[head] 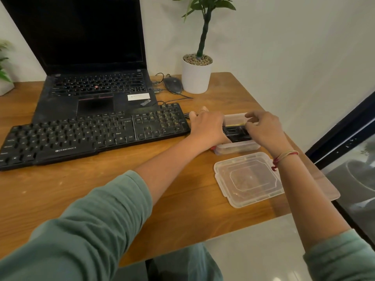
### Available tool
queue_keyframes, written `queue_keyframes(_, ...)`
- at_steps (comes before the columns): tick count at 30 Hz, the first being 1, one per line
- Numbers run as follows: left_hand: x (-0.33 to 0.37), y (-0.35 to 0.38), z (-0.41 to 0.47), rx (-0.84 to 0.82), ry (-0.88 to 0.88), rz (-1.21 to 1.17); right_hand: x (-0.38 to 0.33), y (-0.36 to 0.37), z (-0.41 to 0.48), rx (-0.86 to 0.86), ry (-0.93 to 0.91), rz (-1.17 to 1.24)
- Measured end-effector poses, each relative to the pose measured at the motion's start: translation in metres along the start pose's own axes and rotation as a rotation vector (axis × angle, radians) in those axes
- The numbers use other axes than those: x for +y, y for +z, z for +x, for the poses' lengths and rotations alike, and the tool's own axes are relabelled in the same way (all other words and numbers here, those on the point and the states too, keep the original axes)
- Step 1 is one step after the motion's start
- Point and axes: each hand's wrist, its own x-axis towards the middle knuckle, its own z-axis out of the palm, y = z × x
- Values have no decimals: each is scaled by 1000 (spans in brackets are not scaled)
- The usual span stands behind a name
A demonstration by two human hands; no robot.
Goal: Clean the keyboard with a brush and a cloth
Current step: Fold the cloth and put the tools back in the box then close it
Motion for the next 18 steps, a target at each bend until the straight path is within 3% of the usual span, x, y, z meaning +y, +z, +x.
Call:
queue_keyframes(6, -4, -6, 2, -68, 37, -9, 4, 5, -6, -47, -58, -92)
queue_keyframes(9, -11, -10, -9, -6, 86, -169, 6, -3, -16, 80, -84, 28)
queue_keyframes(12, -18, -6, -38, 160, 238, -283, 15, -19, -31, 178, -64, 125)
queue_keyframes(14, -25, 2, -59, 186, 379, -283, 26, -25, -45, 221, 4, 150)
queue_keyframes(16, -33, 9, -74, 117, 529, -214, 43, -29, -57, 247, 106, 106)
queue_keyframes(18, -37, 15, -82, -28, 637, -134, 57, -28, -65, 140, 187, 38)
